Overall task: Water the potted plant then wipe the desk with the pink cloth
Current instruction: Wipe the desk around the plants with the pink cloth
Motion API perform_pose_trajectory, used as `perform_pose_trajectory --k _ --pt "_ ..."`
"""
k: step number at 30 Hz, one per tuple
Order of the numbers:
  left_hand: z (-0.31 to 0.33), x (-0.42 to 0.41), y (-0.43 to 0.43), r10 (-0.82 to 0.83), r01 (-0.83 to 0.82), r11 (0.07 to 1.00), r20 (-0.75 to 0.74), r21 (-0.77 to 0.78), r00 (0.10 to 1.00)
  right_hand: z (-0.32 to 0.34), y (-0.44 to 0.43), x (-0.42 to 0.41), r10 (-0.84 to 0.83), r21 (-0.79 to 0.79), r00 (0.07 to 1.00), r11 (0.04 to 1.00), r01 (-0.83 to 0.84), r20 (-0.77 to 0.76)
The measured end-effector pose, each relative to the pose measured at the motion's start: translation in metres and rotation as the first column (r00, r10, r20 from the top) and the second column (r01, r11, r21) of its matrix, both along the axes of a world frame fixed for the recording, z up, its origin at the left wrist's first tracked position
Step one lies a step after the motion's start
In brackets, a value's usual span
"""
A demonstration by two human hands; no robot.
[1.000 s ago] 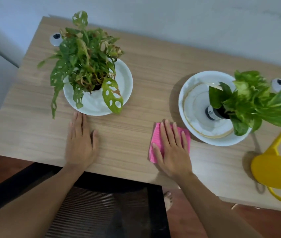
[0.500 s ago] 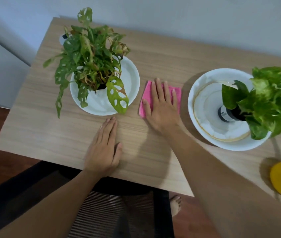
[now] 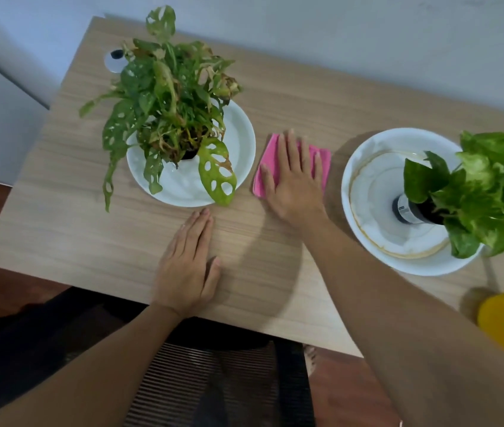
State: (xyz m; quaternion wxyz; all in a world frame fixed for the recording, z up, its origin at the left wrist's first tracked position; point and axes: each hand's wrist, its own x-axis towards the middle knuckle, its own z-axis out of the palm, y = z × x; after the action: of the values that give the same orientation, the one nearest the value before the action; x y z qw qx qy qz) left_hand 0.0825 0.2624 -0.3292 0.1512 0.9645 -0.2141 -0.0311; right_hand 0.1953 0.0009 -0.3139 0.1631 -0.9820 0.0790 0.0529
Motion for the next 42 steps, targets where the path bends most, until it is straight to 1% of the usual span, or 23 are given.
perform_pose_trajectory --k 3,6,9,11,15,18,20,24,27,30,32,33,35,38,42 --pt "0.000 0.000 0.001 0.003 -0.003 1.000 -0.003 -0.014 1.000 -0.004 -0.005 0.029 -0.015 -0.012 1.000 1.000 0.015 0.003" --pt "-0.001 0.000 0.003 -0.010 0.010 1.000 -0.001 -0.015 1.000 -0.003 -0.002 0.012 -0.022 -0.005 1.000 1.000 0.022 0.016" --pt "-0.001 0.000 0.003 0.002 -0.002 1.000 0.006 -0.004 1.000 0.005 -0.001 -0.046 -0.007 -0.038 1.000 0.999 0.007 0.024" --pt "-0.001 0.000 0.004 0.012 -0.012 1.000 0.001 -0.011 1.000 0.009 -0.007 -0.094 0.033 -0.051 0.999 0.998 -0.032 0.016" --pt "-0.001 -0.002 0.004 -0.002 0.002 1.000 -0.017 0.016 1.000 0.012 -0.041 -0.182 0.105 -0.071 0.994 0.992 -0.108 -0.044" --pt "-0.001 -0.001 0.003 -0.002 0.003 1.000 -0.035 0.019 0.999 0.010 -0.066 -0.225 0.124 -0.106 0.991 0.986 -0.130 -0.055" --pt "0.001 -0.001 0.001 -0.008 0.009 1.000 -0.053 0.014 0.999 0.010 -0.073 -0.236 0.121 -0.112 0.990 0.985 -0.129 -0.073" --pt "0.005 -0.002 0.001 -0.013 0.014 1.000 -0.085 0.005 0.996 0.010 -0.064 -0.220 0.156 -0.141 0.985 0.976 -0.164 -0.071" --pt "0.012 0.001 0.007 -0.063 0.057 0.997 -0.121 -0.056 0.991 0.009 -0.050 -0.186 0.221 -0.143 0.973 0.963 -0.229 -0.070" --pt "0.023 0.007 0.034 -0.209 0.194 0.975 -0.145 -0.109 0.967 0.005 -0.027 -0.138 0.210 -0.138 0.977 0.968 -0.211 -0.025" --pt "0.031 0.012 0.060 -0.308 0.298 0.950 -0.152 -0.091 0.939 0.004 -0.013 -0.110 0.183 -0.131 0.983 0.975 -0.181 0.001" --pt "0.035 0.016 0.074 -0.332 0.325 0.943 -0.154 -0.071 0.930 0.004 -0.008 -0.101 0.168 -0.125 0.986 0.978 -0.167 0.001" --pt "0.043 0.025 0.107 -0.327 0.326 0.945 -0.149 -0.029 0.933 0.001 0.002 -0.097 0.125 -0.138 0.992 0.983 -0.122 0.012" --pt "0.056 0.049 0.144 -0.288 0.295 0.955 -0.122 0.040 0.950 -0.004 0.008 -0.116 0.040 -0.184 0.998 0.982 -0.032 0.042" --pt "0.060 0.087 0.186 -0.175 0.182 0.979 -0.080 0.091 0.981 -0.008 0.021 -0.124 0.030 -0.176 0.999 0.984 -0.028 0.009"
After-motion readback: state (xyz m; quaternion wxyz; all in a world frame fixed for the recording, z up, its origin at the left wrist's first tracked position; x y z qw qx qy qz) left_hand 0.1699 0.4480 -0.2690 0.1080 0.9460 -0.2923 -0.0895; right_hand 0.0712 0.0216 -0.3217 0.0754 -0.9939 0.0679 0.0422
